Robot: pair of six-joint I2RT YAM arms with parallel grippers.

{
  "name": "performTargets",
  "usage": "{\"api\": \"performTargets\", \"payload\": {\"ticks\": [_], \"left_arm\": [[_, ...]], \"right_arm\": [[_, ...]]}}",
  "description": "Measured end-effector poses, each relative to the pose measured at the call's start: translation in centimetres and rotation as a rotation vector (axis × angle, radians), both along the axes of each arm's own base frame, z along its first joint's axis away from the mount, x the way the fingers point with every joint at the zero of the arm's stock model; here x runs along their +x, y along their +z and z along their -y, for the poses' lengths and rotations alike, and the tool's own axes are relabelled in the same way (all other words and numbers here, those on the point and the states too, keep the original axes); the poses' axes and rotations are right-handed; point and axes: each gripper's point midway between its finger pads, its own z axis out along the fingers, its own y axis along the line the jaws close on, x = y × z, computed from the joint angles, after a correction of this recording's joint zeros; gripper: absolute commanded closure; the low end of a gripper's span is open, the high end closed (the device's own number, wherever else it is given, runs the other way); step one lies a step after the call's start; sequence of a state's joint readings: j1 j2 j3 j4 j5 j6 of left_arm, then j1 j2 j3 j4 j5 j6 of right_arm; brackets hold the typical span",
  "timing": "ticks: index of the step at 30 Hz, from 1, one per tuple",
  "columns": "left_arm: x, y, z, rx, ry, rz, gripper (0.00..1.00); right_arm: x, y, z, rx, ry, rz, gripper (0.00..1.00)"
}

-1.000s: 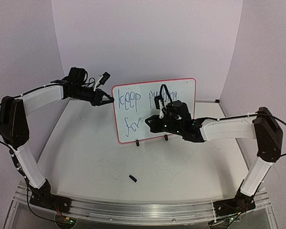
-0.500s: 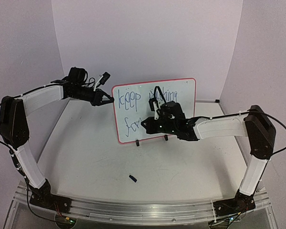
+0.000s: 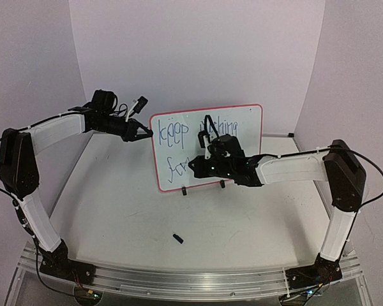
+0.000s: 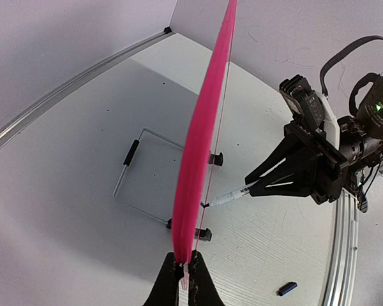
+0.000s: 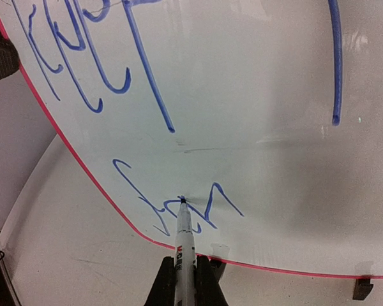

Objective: Write a sentence on the whiteboard
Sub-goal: Write a sentence on the whiteboard stand.

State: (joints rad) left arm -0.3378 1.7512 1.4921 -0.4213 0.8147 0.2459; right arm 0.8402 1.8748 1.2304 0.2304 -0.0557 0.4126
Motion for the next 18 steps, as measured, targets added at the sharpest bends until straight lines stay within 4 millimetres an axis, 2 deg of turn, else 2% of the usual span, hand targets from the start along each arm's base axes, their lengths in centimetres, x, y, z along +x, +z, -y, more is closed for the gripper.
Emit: {"api": "performTargets", "payload": {"ticks": [18], "left_arm": [[0.0,0.0,0.0,0.001,0.002,0.001,1.00]], "right_arm": [[-0.1,-1.4,0.3,-0.022,-0.015,-0.032,1.00]]}}
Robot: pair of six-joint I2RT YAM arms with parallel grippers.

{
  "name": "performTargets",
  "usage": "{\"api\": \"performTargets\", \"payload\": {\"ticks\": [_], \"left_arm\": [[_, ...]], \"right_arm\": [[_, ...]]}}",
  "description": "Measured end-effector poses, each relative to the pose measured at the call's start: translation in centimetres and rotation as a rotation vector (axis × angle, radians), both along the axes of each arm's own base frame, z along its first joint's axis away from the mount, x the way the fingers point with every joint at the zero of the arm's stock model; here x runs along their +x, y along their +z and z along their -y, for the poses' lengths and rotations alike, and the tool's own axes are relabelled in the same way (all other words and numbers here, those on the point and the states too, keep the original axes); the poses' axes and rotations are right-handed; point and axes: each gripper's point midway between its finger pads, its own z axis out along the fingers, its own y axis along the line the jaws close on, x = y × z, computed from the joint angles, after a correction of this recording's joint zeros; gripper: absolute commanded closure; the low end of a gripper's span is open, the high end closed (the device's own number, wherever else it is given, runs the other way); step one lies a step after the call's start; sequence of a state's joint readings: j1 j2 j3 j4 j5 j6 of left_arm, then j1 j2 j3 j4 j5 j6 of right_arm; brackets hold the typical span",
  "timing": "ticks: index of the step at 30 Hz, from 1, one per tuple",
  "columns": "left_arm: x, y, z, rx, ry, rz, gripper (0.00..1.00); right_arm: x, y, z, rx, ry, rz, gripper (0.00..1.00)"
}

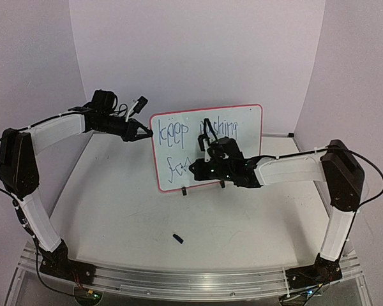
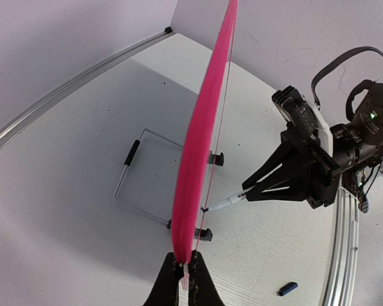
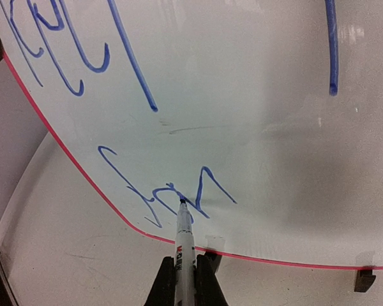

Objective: Write a sentence on the whiteboard
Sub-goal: Write a sentence on the whiteboard stand.

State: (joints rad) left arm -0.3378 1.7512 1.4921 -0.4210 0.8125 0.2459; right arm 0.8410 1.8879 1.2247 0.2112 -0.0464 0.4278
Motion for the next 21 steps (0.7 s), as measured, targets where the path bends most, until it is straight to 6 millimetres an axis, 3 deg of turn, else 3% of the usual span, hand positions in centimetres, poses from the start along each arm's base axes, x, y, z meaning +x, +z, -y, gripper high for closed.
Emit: {"api": "performTargets", "payload": {"ticks": [8,21], "left_arm": [[0.0,0.0,0.0,0.001,0.002,0.001,1.00],[0.0,0.0,0.0,0.001,0.001,0.001,1.00]], "right_arm": [[-0.3,-1.4,-0.1,-0.021,0.009,-0.030,1.00],[-1.5,-1.5,-0.2,-0.014,0.067,-0.037,1.00]]}}
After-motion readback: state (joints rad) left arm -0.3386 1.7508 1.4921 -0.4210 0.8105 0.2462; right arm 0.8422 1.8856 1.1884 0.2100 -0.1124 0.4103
